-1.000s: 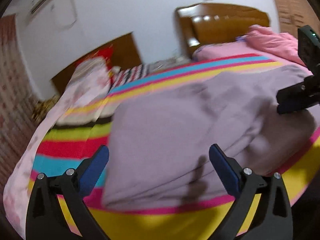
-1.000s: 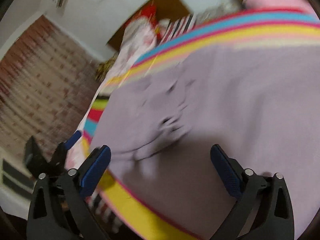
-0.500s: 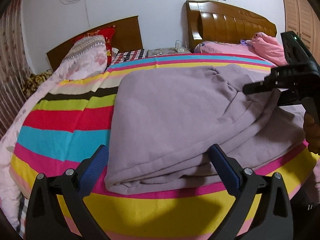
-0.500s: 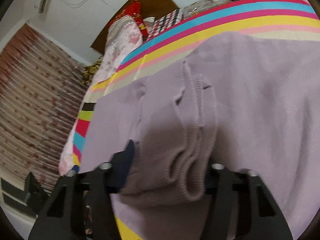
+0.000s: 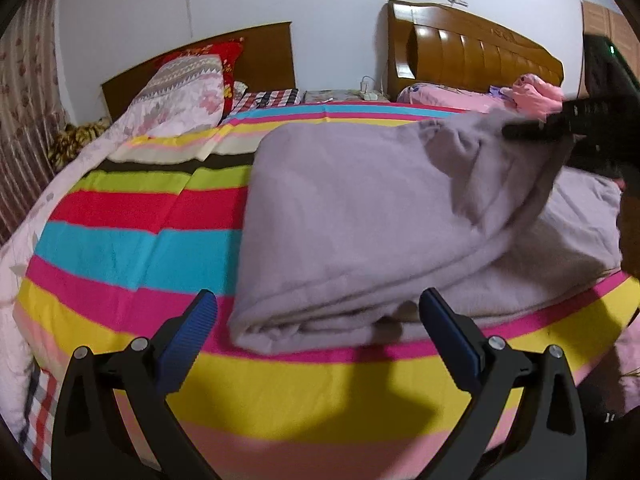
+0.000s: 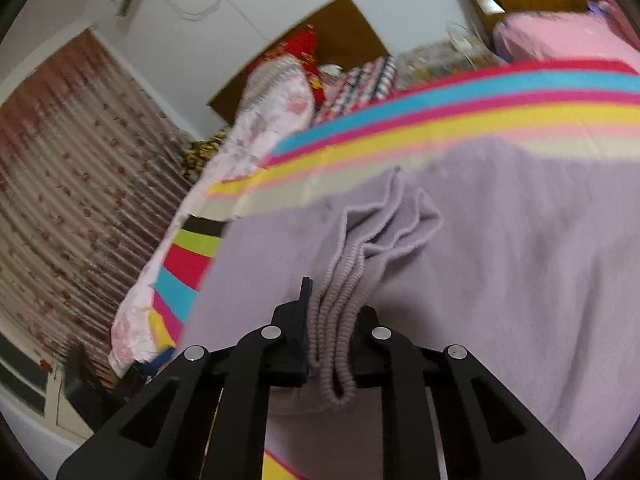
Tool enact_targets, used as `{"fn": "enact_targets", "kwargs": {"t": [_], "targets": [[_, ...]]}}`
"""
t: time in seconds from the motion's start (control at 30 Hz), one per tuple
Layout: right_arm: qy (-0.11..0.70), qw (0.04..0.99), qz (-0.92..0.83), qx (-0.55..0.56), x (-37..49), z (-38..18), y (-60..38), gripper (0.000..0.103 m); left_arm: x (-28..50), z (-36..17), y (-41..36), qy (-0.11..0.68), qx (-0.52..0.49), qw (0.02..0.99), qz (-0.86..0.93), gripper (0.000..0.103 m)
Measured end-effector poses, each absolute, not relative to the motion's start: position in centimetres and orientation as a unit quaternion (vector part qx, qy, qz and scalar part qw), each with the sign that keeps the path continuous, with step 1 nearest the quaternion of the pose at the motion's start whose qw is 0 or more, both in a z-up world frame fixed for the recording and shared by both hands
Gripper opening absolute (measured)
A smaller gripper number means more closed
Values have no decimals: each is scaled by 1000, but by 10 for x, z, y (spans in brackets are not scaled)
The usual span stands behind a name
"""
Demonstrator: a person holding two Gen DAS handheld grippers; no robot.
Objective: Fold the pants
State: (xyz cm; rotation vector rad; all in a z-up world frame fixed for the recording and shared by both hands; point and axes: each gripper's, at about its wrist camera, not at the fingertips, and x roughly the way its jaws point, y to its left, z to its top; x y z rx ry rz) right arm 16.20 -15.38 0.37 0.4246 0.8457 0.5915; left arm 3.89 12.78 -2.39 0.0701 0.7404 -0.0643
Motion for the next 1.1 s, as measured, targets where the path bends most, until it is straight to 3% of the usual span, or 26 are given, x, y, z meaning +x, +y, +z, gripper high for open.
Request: {"fn": "enact_targets", "kwargs": {"t": [0.43,0.57,0.8,1.1], "targets": [[320,862,340,198,147,79,-154,15,74,-25,152,374,-6,925,64,101],[322,879,294,191,125,57,-188,15,72,-31,175,385,-18,919,87,102],[432,839,248,217,108,-46,-212,15,72,-37,179,396,-31,914,89,102],[373,864,279,194,100,-14,-214,15,69,-37,177,399,-28,910,106,102]]}}
